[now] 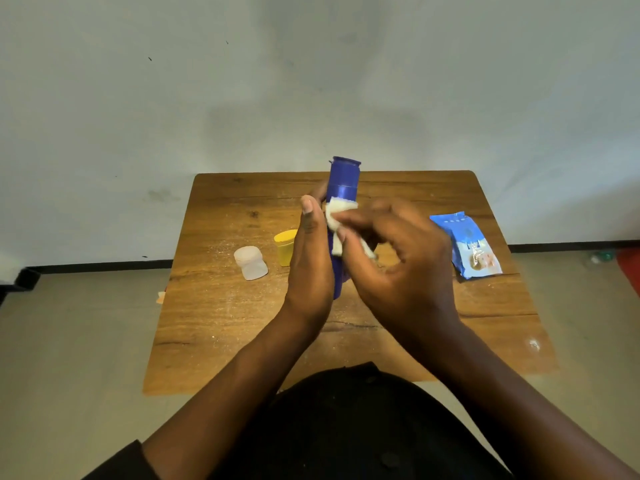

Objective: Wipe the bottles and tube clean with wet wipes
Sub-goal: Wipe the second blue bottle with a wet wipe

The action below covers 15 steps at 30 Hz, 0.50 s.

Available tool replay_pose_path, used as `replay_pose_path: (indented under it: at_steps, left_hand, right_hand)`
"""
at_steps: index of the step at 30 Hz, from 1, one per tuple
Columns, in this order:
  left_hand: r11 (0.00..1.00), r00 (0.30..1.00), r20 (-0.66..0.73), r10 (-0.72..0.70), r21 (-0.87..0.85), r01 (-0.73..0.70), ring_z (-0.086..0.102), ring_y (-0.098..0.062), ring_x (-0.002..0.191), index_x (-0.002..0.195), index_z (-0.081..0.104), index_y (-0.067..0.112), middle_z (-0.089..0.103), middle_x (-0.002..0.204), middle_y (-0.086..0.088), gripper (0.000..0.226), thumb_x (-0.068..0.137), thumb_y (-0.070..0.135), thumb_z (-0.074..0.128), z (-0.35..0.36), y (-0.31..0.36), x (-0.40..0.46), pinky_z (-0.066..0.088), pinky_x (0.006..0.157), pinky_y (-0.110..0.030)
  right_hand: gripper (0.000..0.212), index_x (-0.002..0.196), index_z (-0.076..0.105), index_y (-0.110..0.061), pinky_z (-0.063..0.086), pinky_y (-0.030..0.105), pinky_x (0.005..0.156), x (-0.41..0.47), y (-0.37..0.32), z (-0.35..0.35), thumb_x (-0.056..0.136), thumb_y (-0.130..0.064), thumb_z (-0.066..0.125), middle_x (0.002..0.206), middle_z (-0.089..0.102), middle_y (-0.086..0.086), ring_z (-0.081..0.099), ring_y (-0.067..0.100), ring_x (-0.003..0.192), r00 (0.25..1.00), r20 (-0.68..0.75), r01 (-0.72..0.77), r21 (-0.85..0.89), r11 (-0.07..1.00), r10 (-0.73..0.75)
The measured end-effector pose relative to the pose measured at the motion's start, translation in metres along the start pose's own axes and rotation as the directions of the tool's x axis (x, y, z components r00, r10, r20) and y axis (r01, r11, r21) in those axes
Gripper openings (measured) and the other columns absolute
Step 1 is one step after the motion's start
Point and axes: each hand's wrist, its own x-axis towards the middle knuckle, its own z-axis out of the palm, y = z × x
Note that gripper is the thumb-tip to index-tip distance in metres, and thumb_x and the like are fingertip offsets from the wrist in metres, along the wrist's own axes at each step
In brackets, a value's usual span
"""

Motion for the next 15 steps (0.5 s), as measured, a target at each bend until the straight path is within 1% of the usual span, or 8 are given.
replay_pose_path:
  at_steps: [2,4,5,6,8,11,13,15]
  left_hand:
    - [0.997,0.999,0.044,0.031,0.074,-0.034,0.068,-0.034,0.106,0.146,0.048,0.022,0.067,0.120,-0.018,0.055,0.110,0.047,0.015,0.002,-0.003,0.000,0.058,0.086,-0.042]
    - [0.988,0.997,0.059,0.042,0.144,-0.050,0.066,-0.025,0.085,0.147,0.047,0.021,0.066,0.109,-0.016,0.055,0.110,0.051,0.019,0.005,-0.004,-0.001,0.056,0.071,-0.034]
    - [0.985,0.997,0.062,0.050,0.161,-0.060,0.063,-0.020,0.079,0.147,0.046,0.020,0.065,0.105,-0.015,0.054,0.109,0.050,0.022,0.006,-0.003,-0.001,0.053,0.066,-0.031]
    - [0.984,0.996,0.068,0.063,0.165,-0.073,0.062,-0.018,0.080,0.147,0.045,0.019,0.065,0.105,-0.015,0.051,0.109,0.047,0.025,0.007,-0.002,-0.002,0.053,0.066,-0.031]
    - [0.990,0.996,0.063,0.069,0.115,-0.076,0.066,-0.020,0.088,0.143,0.047,0.016,0.066,0.109,-0.015,0.049,0.107,0.046,0.030,0.004,-0.001,-0.004,0.056,0.074,-0.034]
    - [0.999,1.000,-0.024,-0.008,-0.043,0.007,0.067,-0.023,0.089,0.137,0.050,0.010,0.065,0.101,-0.016,0.063,0.100,0.058,0.035,-0.004,0.001,-0.004,0.058,0.078,-0.037]
    - [1.000,0.998,-0.061,0.010,-0.004,-0.011,0.066,-0.018,0.086,0.141,0.049,0.013,0.067,0.102,-0.007,0.062,0.104,0.060,0.034,-0.008,0.003,0.000,0.058,0.074,-0.034]
    - [0.998,0.998,-0.043,0.042,0.044,-0.040,0.067,-0.015,0.083,0.143,0.047,0.013,0.067,0.102,-0.005,0.062,0.103,0.058,0.033,-0.007,0.004,0.001,0.058,0.073,-0.035]
  right_hand:
    - [0.021,0.118,0.075,-0.013,0.055,0.021,0.074,0.015,-0.001,-0.005,0.098,-0.014,0.071,0.106,0.072,0.002,0.068,0.010,0.093,0.998,-0.050,-0.049,0.018,0.999,0.049]
    - [0.021,0.120,0.075,-0.017,0.056,0.017,0.075,0.028,0.000,-0.009,0.100,-0.016,0.070,0.107,0.071,-0.001,0.068,0.008,0.096,0.993,-0.076,-0.084,0.029,0.996,0.086]
    - [0.021,0.121,0.075,-0.018,0.056,0.016,0.075,0.030,0.001,-0.010,0.100,-0.015,0.070,0.107,0.070,-0.001,0.068,0.007,0.097,0.994,-0.075,-0.083,0.028,0.996,0.085]
    - [0.022,0.121,0.075,-0.017,0.055,0.015,0.075,0.029,0.002,-0.009,0.100,-0.014,0.070,0.107,0.070,-0.001,0.067,0.007,0.096,0.995,-0.063,-0.075,0.029,0.997,0.077]
    - [0.023,0.121,0.075,-0.013,0.054,0.017,0.076,0.017,0.001,-0.005,0.099,-0.012,0.071,0.106,0.070,0.001,0.066,0.009,0.094,0.998,-0.011,-0.055,0.035,0.998,0.055]
    - [0.020,0.115,0.077,-0.009,0.051,0.017,0.076,-0.016,0.003,0.000,0.096,-0.008,0.074,0.103,0.071,0.001,0.064,0.006,0.092,0.996,0.091,-0.022,0.066,0.998,0.016]
    - [0.019,0.112,0.078,-0.011,0.048,0.014,0.077,-0.031,0.007,0.000,0.094,-0.007,0.075,0.102,0.071,0.000,0.062,0.002,0.093,0.988,0.153,0.002,0.089,0.996,-0.016]
    - [0.020,0.111,0.079,-0.012,0.048,0.014,0.077,-0.032,0.010,-0.003,0.093,-0.006,0.076,0.102,0.072,-0.001,0.062,0.001,0.093,0.988,0.151,0.027,0.088,0.996,-0.041]
